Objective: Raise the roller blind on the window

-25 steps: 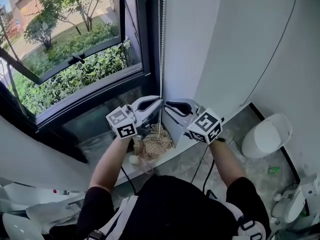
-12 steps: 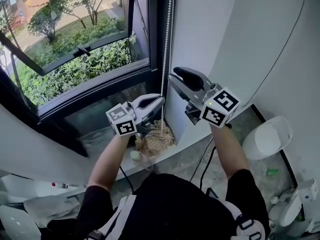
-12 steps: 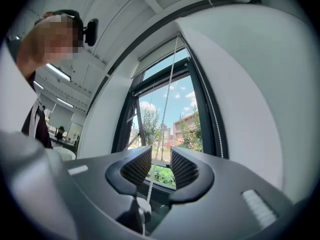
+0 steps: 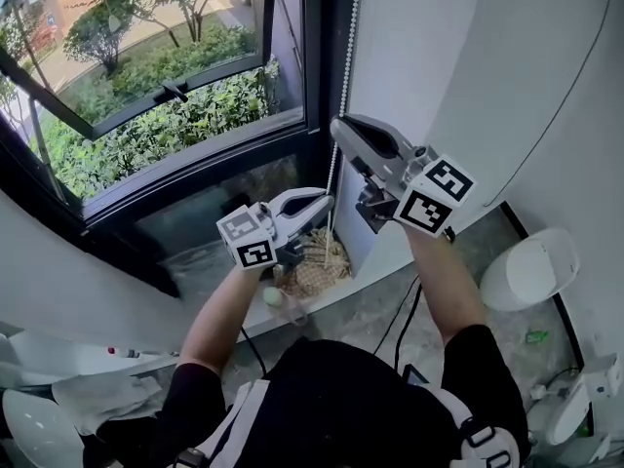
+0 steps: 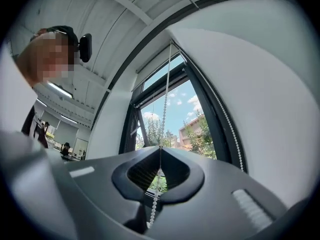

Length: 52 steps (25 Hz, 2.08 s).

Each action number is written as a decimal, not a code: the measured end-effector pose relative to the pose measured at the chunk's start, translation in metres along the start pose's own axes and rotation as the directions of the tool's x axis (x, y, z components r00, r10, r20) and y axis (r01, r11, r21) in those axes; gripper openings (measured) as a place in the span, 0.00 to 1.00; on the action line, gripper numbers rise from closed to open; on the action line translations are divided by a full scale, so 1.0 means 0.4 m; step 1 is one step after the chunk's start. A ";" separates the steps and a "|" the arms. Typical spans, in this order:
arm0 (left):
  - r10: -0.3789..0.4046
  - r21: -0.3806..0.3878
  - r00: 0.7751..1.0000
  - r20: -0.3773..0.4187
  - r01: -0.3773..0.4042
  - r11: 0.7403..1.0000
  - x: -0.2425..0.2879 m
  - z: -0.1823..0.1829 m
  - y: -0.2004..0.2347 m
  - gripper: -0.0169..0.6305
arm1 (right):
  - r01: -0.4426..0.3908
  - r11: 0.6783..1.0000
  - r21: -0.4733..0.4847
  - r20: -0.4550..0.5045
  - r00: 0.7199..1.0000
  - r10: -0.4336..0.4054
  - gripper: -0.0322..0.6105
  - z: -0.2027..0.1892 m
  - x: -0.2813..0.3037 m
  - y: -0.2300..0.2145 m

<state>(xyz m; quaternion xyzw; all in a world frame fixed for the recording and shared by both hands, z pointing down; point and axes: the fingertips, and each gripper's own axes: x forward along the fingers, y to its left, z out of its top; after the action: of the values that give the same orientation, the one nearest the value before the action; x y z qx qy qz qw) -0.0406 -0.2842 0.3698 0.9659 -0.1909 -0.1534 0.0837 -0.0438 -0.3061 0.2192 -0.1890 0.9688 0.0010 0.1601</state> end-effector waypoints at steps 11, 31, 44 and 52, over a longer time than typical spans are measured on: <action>0.056 0.012 0.913 -0.404 -0.056 0.998 -0.077 -0.425 0.047 0.03 | 0.080 0.995 -0.059 -0.279 0.956 -0.093 0.06 -0.411 -0.130 -0.017; 0.132 0.073 0.979 -0.156 -0.122 0.990 -0.222 -0.269 -0.012 0.25 | 0.304 0.951 -0.063 -0.204 0.928 -0.310 0.20 -0.450 -0.236 0.048; 0.218 0.115 0.971 -0.097 -0.207 0.972 -0.285 -0.240 -0.127 0.22 | 0.265 0.964 -0.020 -0.196 0.944 -0.264 0.18 -0.455 -0.325 0.175; 0.344 0.186 0.938 -0.045 -0.331 0.925 -0.222 -0.247 -0.275 0.02 | 0.237 0.972 -0.004 -0.200 0.952 -0.233 0.12 -0.408 -0.518 0.247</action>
<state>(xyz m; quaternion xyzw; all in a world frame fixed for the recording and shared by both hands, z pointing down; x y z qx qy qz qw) -0.0484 -0.1386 0.4619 0.9274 -0.3637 -0.0820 0.0309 0.0513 -0.1487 0.4326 -0.3003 0.9506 -0.0466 0.0635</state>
